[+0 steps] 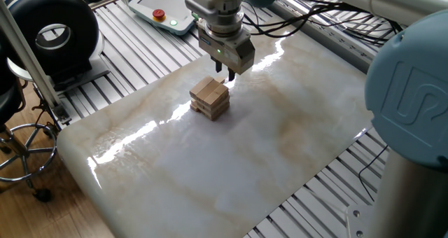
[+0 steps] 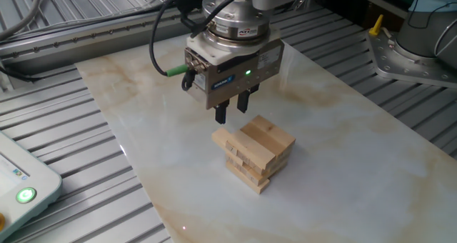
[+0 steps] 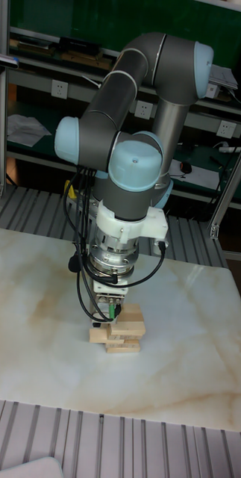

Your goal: Play Jenga

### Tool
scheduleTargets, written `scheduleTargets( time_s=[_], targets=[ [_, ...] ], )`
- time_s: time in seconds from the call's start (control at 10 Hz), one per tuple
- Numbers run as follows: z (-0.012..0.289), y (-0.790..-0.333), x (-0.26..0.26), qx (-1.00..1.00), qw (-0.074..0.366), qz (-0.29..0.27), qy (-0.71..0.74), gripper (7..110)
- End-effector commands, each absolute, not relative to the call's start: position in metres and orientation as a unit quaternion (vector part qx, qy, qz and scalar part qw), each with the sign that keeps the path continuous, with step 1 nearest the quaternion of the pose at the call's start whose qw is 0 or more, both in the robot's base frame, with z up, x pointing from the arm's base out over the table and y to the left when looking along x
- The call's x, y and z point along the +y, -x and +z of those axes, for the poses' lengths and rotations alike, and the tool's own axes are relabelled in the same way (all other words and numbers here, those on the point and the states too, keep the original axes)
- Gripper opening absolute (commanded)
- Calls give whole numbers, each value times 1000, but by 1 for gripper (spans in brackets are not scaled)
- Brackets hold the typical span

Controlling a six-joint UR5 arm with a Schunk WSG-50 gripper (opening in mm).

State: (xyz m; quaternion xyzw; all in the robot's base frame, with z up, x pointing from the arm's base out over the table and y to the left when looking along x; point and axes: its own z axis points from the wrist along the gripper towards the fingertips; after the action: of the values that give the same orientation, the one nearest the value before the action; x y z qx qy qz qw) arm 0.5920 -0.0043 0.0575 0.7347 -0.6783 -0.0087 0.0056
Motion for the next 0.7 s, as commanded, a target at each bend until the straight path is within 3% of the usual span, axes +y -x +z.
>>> scheduleTargets(
  time_s=[0.0, 0.6],
  targets=[
    [59, -595, 5, -690, -12, -19, -724, 44],
    [56, -597, 3, -692, -11, -16, -722, 44]
  ],
)
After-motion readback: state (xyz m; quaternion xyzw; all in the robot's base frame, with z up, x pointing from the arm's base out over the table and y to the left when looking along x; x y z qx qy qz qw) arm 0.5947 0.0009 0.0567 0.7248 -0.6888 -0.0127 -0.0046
